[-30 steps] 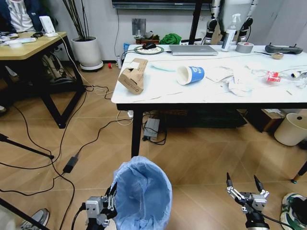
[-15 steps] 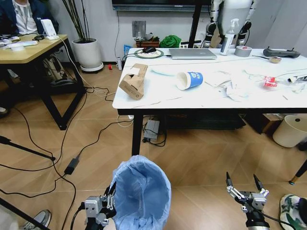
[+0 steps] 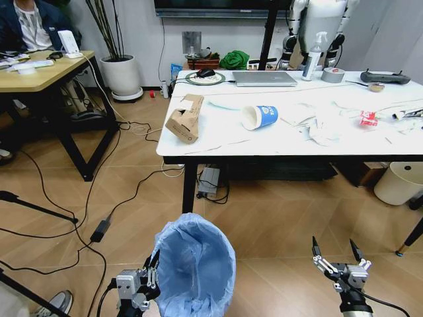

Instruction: Pick up the trash bin and place the trash from the table into it.

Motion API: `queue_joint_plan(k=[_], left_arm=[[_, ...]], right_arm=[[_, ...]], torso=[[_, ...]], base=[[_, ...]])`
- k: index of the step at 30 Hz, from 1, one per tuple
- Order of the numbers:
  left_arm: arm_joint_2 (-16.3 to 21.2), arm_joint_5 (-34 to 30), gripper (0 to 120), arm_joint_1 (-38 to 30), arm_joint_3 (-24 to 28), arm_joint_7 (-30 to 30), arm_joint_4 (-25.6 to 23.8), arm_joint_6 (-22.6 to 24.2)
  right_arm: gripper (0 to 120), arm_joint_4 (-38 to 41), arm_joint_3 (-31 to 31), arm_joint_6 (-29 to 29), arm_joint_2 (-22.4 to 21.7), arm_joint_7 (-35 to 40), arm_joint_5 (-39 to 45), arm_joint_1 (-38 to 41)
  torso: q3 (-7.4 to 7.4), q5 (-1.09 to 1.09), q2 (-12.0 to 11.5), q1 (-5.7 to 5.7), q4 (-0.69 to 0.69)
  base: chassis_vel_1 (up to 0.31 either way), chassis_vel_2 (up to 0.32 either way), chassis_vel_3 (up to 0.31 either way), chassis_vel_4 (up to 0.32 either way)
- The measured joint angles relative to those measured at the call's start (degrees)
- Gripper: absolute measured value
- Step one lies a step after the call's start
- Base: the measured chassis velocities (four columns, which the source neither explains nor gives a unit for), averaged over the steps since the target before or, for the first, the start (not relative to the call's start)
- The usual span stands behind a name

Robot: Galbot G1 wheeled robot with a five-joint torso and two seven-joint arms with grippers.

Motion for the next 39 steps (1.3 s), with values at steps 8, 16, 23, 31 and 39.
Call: queue_joint_plan(k=[8, 16, 23, 31, 39], left_arm=[[0.0, -0.8, 0, 0.0, -0.1, -0.1, -0.1, 0.2], [0.0, -1.0, 0, -0.1, 0.0, -0.3, -0.1, 0.3], [-0.3, -1.5, 0, 0.0, 0.0, -0.6, -0.3, 0.3], [-0.5, -4.5, 0, 0.3, 0.2, -2.1, -0.6, 1.1], [-0.7, -6.7, 0, 0.0, -0.1, -3.5, -0.6, 1.8]], right_arm=[[100, 0.0, 0.0, 0.0, 0.1, 0.0, 0.0, -0.1], [100, 0.1, 0.0, 0.0, 0.3, 0.0, 0.0, -0.3], [100, 0.3, 0.0, 0.1, 0.0, 0.0, 0.0, -0.3], [100, 0.1, 0.0, 0.0, -0.5, 0.0, 0.3, -0.3], [100, -0.2, -0.2, -0.1, -0.9, 0.0, 0.4, 0.0]], torso=[[1.19, 0.0, 2.0, 0.77, 0.0], [2.25, 0.0, 3.7, 1.46, 0.0], [3.31, 0.0, 5.4, 2.08, 0.0], [4.44, 0.0, 7.3, 2.88, 0.0], [5.45, 0.0, 8.9, 3.5, 0.0]], base=[[0.0, 0.0, 0.0, 0.0], [0.0, 0.0, 0.0, 0.0], [0.0, 0.0, 0.0, 0.0], [0.0, 0.0, 0.0, 0.0], [0.0, 0.0, 0.0, 0.0]])
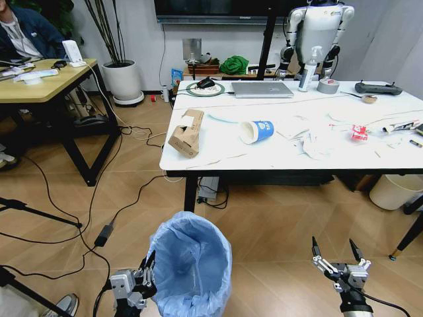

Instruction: Pick up the trash bin and place the trash from the table into it.

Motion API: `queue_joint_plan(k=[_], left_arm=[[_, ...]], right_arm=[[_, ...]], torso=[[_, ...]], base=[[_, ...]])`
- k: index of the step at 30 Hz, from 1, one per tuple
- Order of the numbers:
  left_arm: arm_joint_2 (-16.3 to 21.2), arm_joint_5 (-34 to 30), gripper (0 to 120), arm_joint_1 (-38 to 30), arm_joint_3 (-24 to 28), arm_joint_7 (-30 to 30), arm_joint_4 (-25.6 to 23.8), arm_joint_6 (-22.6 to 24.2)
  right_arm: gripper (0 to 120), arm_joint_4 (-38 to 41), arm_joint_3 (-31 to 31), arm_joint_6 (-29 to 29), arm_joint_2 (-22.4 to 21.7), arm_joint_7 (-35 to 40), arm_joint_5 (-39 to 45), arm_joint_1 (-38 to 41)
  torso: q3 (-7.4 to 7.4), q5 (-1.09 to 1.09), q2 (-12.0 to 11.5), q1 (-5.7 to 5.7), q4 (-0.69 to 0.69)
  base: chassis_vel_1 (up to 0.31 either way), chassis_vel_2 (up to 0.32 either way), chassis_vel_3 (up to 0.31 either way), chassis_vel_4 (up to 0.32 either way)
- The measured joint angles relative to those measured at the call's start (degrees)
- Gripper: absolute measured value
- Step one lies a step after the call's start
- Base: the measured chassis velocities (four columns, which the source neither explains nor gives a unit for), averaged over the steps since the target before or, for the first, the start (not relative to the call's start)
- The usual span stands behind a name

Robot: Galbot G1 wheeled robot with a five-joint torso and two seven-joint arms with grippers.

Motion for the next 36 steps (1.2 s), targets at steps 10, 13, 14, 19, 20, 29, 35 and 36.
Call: queue_joint_plan(k=[10, 13, 14, 19, 20, 29, 35, 36], left_arm=[[-0.2, 0.1, 0, 0.0, 0.6, 0.0, 0.2, 0.0], [-0.2, 0.2, 0, -0.1, 0.7, 0.1, 0.4, 0.0], [-0.3, 0.2, 0, -0.3, 0.7, 0.1, 0.4, 0.0], [-0.2, 0.1, 0, -0.4, 0.7, 0.1, 0.4, 0.0], [-0.2, 0.1, 0, -0.4, 0.7, 0.1, 0.4, -0.1], [-0.4, 0.2, 0, -0.5, 0.9, 0.2, 0.5, -0.2], [-0.4, 0.3, 0, -0.5, 1.0, 0.2, 0.6, -0.2], [-0.4, 0.4, 0, -0.5, 1.1, 0.2, 0.6, -0.2]], right_arm=[[100, -0.4, -0.3, 0.0, 0.2, 0.0, -0.2, 0.2], [100, -0.5, -0.4, 0.0, 0.3, 0.0, -0.3, 0.2], [100, -0.5, -0.4, 0.0, 0.3, 0.0, -0.3, 0.2], [100, -0.5, -0.3, 0.0, 0.3, 0.0, -0.3, 0.2], [100, -0.5, -0.3, 0.0, 0.3, 0.0, -0.3, 0.2], [100, -0.3, -0.2, 0.0, 0.6, 0.0, -0.4, 0.2], [100, -0.2, -0.2, 0.0, 0.7, 0.0, -0.4, 0.2], [100, -0.1, -0.2, 0.0, 0.7, 0.0, -0.4, 0.2]], torso=[[1.67, 0.0, 2.8, 1.13, 0.0], [1.99, 0.0, 3.4, 1.38, 0.0], [2.24, 0.0, 3.8, 1.55, 0.0], [2.82, 0.0, 4.8, 2.0, 0.0], [3.05, 0.0, 5.2, 2.16, 0.0], [4.46, 0.0, 7.6, 3.14, 0.0], [5.17, 0.0, 8.8, 3.65, 0.0], [5.35, 0.0, 9.1, 3.78, 0.0]], base=[[0.0, 0.0, 0.0, 0.0], [0.0, 0.0, 0.0, 0.0], [0.0, 0.0, 0.0, 0.0], [0.0, 0.0, 0.0, 0.0], [0.0, 0.0, 0.0, 0.0], [0.0, 0.0, 0.0, 0.0], [0.0, 0.0, 0.0, 0.0], [0.0, 0.0, 0.0, 0.0]])
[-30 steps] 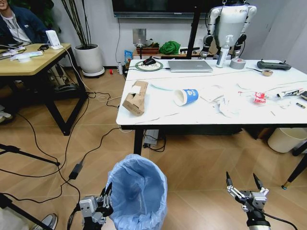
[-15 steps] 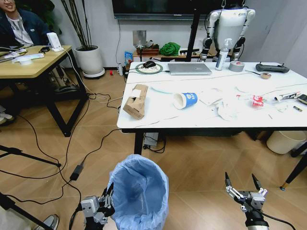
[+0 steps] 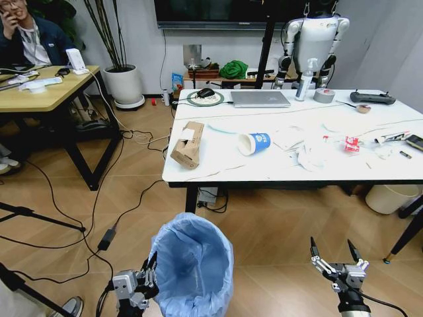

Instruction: Pick up the trash bin and place the trash from the table into it.

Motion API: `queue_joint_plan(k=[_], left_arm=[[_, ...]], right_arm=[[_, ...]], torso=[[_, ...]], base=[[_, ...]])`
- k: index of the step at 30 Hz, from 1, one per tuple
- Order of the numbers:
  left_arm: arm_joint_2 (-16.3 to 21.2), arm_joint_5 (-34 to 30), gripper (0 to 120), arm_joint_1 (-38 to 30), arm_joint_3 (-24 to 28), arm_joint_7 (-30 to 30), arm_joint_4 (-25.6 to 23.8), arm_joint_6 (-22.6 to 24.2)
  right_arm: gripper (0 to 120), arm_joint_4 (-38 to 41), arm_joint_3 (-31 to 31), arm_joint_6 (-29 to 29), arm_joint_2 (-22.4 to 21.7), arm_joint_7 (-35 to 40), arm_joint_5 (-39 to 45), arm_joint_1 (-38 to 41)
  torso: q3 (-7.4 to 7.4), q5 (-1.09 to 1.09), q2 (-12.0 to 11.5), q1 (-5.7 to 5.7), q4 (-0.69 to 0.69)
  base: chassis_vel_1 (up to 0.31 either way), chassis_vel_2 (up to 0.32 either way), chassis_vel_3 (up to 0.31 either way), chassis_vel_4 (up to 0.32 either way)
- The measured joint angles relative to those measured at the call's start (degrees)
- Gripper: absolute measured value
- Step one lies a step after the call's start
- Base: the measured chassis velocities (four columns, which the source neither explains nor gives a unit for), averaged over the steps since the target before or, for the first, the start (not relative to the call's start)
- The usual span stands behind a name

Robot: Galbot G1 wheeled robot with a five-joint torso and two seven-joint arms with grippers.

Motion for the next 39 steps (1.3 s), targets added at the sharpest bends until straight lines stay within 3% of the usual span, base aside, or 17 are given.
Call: queue_joint_plan(k=[39], left_arm=[[-0.4, 0.9, 0, 0.2, 0.6, 0.2, 0.6, -0.3]], right_arm=[[100, 2.0, -0.4, -0.7, -0.6, 0.0, 0.7, -0.8]], torso=[[5.79, 0.0, 10.3, 4.49, 0.0]], base=[[0.0, 0.0, 0.0, 0.0]])
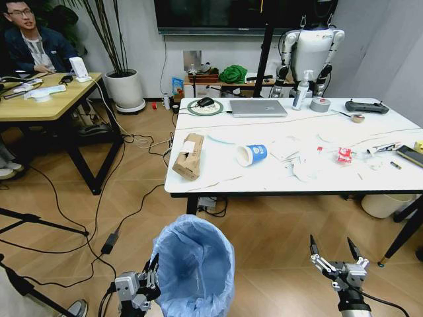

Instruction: Pick up the trash bin and place the trash from the table into it.

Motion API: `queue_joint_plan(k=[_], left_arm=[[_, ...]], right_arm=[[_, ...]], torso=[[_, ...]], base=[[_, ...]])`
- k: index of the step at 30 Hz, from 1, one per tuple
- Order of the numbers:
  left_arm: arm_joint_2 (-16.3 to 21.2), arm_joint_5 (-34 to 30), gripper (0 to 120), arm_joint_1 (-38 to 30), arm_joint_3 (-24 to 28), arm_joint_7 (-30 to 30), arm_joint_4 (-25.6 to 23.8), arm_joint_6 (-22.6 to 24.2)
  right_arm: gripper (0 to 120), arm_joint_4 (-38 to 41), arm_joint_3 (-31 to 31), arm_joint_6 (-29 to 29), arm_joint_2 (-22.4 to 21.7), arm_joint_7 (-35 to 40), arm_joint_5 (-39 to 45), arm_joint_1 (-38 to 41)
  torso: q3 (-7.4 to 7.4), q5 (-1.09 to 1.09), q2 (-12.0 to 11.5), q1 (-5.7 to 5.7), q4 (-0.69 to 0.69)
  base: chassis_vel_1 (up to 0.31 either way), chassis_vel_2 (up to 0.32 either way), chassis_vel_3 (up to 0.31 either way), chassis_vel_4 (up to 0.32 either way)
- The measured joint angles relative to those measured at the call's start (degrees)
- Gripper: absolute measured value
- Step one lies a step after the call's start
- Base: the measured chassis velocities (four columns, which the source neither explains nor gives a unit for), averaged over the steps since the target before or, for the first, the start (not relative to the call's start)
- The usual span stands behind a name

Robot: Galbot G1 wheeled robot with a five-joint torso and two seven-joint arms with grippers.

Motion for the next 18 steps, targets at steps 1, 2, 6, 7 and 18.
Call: queue_joint_plan(k=[1, 2, 6, 7, 18], left_arm=[[0.0, 0.1, 0, 0.0, -0.1, 0.0, 0.1, -0.1], [0.0, 0.2, 0, -0.1, -0.1, 0.0, 0.2, -0.2], [-0.1, 0.4, 0, -0.2, -0.1, 0.0, 0.4, -0.3], [-0.2, 0.4, 0, -0.2, -0.1, 0.1, 0.4, -0.3], [-0.6, 1.5, 0, -0.4, -0.2, -0.1, 0.8, -1.5]], right_arm=[[100, 0.1, 0.0, 0.0, -0.1, 0.0, 0.0, -0.1], [100, 0.2, 0.0, 0.0, -0.1, 0.0, 0.0, -0.1], [100, 0.2, -0.1, -0.1, -0.2, 0.0, 0.0, 0.0], [100, 0.2, -0.1, -0.1, -0.2, 0.0, 0.0, -0.1], [100, 0.0, -0.1, -0.1, -0.5, 0.0, 0.0, -0.1]], torso=[[0.24, 0.0, 0.4, 0.2, 0.0], [0.36, 0.0, 0.6, 0.28, 0.0], [1.19, 0.0, 2.0, 0.86, 0.0], [1.36, 0.0, 2.4, 0.99, 0.0], [3.01, 0.0, 5.2, 2.24, 0.0]], base=[[0.0, 0.0, 0.0, 0.0], [0.0, 0.0, 0.0, 0.0], [0.0, 0.0, 0.0, 0.0], [0.0, 0.0, 0.0, 0.0], [0.0, 0.0, 0.0, 0.0]])
